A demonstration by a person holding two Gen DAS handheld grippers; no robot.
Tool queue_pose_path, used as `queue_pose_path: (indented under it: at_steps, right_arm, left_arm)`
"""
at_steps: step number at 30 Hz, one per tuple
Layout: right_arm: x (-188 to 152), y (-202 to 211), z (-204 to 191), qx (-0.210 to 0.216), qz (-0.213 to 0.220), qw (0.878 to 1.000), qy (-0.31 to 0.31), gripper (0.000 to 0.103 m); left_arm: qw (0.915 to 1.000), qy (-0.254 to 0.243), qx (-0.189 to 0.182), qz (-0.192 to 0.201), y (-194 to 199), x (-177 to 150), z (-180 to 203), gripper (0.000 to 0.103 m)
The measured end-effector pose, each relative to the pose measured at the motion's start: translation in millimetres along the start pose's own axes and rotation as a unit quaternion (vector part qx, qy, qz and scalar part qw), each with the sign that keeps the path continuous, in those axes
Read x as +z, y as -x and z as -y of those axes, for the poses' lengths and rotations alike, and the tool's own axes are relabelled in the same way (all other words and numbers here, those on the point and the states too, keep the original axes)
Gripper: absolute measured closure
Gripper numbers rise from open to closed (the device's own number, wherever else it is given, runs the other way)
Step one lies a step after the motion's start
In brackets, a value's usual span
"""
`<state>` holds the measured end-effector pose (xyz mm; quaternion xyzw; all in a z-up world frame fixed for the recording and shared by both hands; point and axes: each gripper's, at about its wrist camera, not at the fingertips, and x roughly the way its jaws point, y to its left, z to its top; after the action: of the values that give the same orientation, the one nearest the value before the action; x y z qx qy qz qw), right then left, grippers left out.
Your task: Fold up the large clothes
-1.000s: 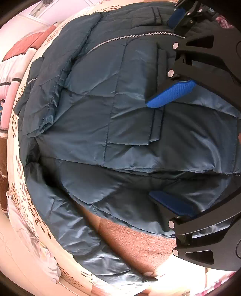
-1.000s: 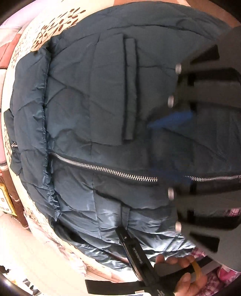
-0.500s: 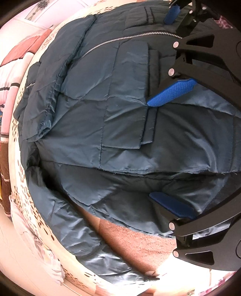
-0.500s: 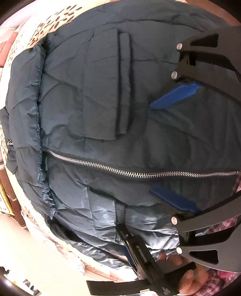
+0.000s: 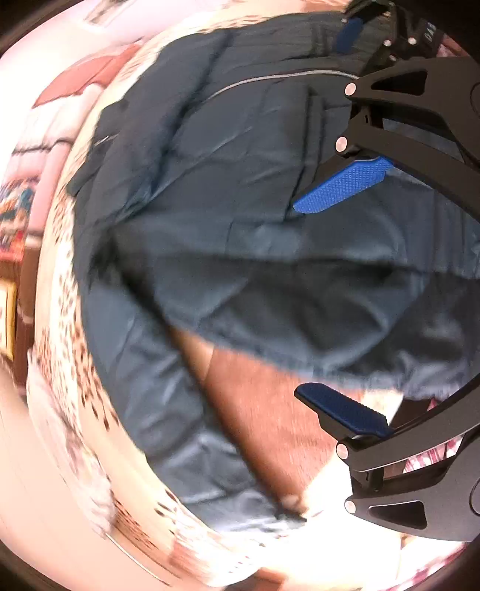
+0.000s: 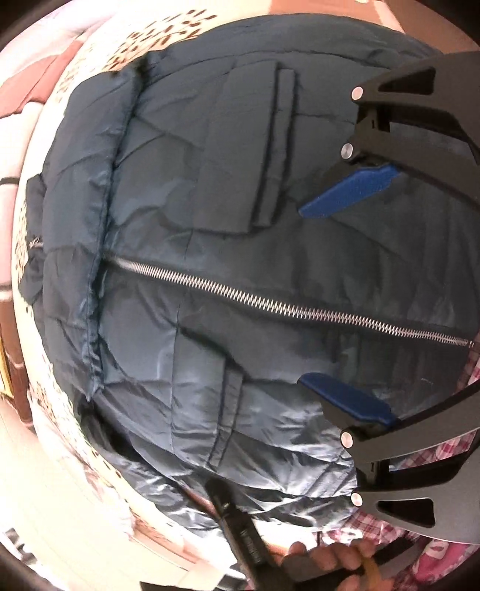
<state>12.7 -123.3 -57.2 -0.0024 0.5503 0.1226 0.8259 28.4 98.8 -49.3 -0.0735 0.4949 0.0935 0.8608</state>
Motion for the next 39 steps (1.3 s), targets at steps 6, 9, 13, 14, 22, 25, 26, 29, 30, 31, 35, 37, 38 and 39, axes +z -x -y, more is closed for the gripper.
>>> queue_pose_path:
  at_steps: [6, 9, 13, 14, 22, 25, 26, 29, 30, 31, 35, 37, 38, 39]
  right_arm:
    - [10, 8, -20, 0.001, 0.025, 0.999, 0.044, 0.025]
    - [17, 11, -25, 0.007, 0.034, 0.998, 0.051, 0.028]
    - [26, 13, -27, 0.016, 0.041, 0.998, 0.051, 0.028]
    - [28, 14, -28, 0.014, 0.044, 0.998, 0.052, 0.028]
    - [30, 16, -24, 0.013, 0.044, 0.998, 0.048, 0.030]
    - [30, 16, -23, 0.012, 0.044, 0.998, 0.046, 0.030]
    - [31, 15, -22, 0.012, 0.043, 0.998, 0.045, 0.031]
    - [32, 15, -20, 0.012, 0.043, 0.998, 0.042, 0.031]
    - [32, 14, -19, 0.012, 0.043, 0.998, 0.042, 0.031]
    - [33, 14, -19, 0.012, 0.043, 0.998, 0.040, 0.031]
    - [33, 13, -14, 0.014, 0.043, 0.998, 0.034, 0.032]
    - [33, 12, -12, 0.013, 0.042, 0.998, 0.033, 0.032]
    - [33, 12, -11, 0.013, 0.041, 0.999, 0.032, 0.032]
    - [32, 12, -9, 0.013, 0.041, 0.999, 0.029, 0.032]
  left_arm:
    - [0.9944, 0.102, -0.028, 0.000, 1, 9, -57, 0.011]
    - [0.9833, 0.177, -0.040, -0.005, -5, 14, -94, 0.011]
    - [0.9691, 0.242, -0.045, -0.017, -20, 21, -124, 0.011]
    - [0.9662, 0.253, -0.046, -0.019, -24, 21, -128, 0.011]
    - [0.9134, 0.398, -0.078, -0.033, -69, 29, -169, 0.011]
    - [0.8852, 0.455, -0.087, -0.044, -85, 29, -181, 0.015]
    - [0.8771, 0.470, -0.087, -0.045, -89, 29, -183, 0.018]
    - [0.8685, 0.490, -0.059, -0.050, -91, 30, -188, 0.045]
    - [0.8715, 0.485, -0.049, -0.052, -91, 31, -188, 0.054]
    - [0.8774, 0.476, -0.035, -0.051, -90, 33, -188, 0.073]
    - [0.8905, 0.450, -0.065, 0.001, -78, 38, -192, 0.097]
    - [0.8972, 0.436, -0.063, 0.027, -69, 45, -192, 0.098]
    - [0.9031, 0.422, -0.064, 0.043, -62, 50, -189, 0.098]
    - [0.9080, 0.410, -0.064, 0.055, -55, 54, -187, 0.098]
